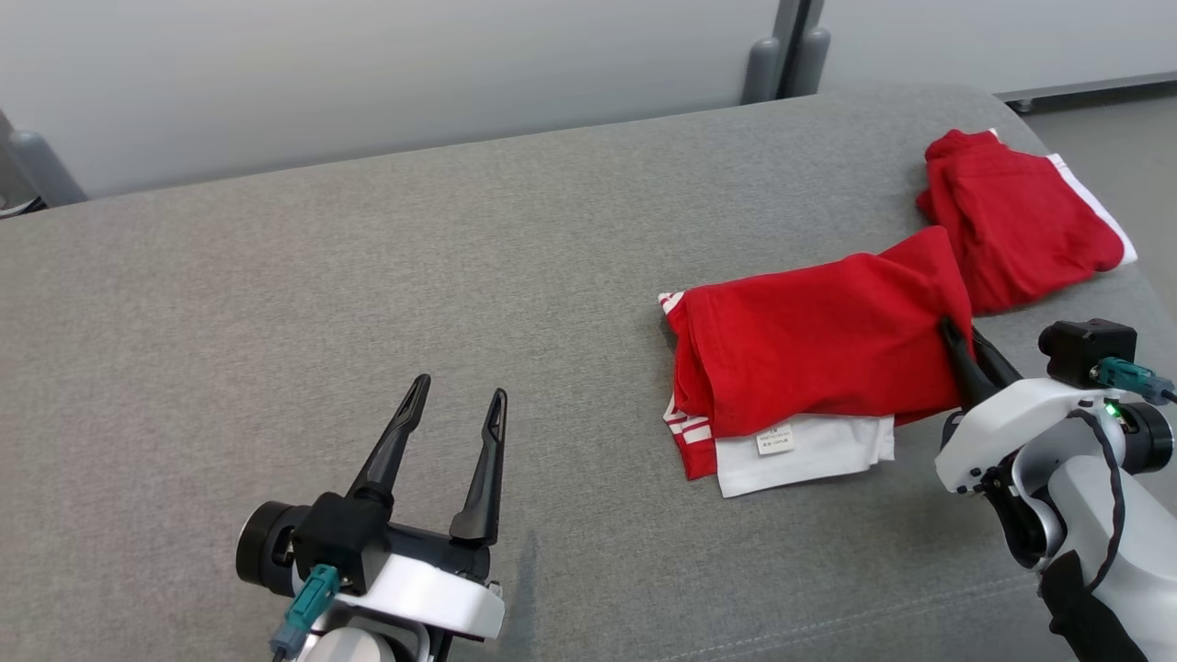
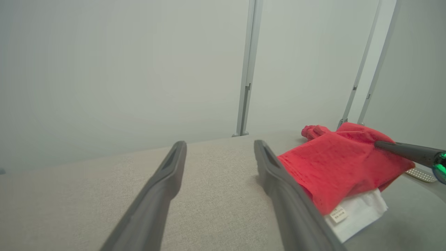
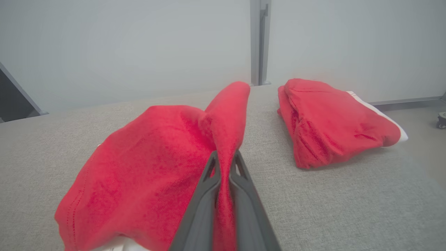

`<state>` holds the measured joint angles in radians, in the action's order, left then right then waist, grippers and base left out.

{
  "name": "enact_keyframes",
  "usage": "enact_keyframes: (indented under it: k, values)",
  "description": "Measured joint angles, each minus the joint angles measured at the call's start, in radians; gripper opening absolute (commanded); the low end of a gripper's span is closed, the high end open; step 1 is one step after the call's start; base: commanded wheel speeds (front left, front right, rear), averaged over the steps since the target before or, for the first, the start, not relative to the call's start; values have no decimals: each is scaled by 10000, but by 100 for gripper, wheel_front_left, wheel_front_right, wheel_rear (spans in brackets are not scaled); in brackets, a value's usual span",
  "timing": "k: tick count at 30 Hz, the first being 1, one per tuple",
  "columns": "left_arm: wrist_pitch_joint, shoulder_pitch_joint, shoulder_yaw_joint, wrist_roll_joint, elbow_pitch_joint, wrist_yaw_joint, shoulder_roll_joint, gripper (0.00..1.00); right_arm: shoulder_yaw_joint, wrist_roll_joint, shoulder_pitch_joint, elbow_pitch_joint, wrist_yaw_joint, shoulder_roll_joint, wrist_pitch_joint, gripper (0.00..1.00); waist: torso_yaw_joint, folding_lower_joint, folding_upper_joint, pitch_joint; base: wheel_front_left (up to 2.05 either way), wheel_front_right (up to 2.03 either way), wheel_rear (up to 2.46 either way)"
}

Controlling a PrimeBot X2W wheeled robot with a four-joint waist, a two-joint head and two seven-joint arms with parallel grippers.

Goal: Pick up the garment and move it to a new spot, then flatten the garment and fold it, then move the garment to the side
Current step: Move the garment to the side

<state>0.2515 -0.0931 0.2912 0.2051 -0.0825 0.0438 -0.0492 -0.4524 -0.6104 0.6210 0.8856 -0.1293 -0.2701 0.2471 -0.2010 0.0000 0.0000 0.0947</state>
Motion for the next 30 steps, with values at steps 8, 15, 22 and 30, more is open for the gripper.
enact_keyframes:
  k: [8, 15, 22, 30]
  values:
    - [0, -41, -21, -115, -15, -81, 2, 100, 186, 134, -12, -102, 0, 121, 0, 0, -872, 0, 0, 72, 0, 0, 0]
    - [0, -43, -4, -115, -71, -81, 2, 100, 205, 232, -171, -242, 0, 169, 0, 0, -1366, 0, 0, 74, 0, 0, 0]
    - [0, -43, 35, -115, -73, -86, 2, 100, 221, 313, -166, -261, 0, 176, 0, 0, -1403, 0, 0, 95, 0, 0, 0]
    - [0, -213, 17, -242, -136, -267, 2, 100, 301, 585, 546, -295, 0, 153, 0, 0, -1146, 0, 0, 464, 0, 0, 0]
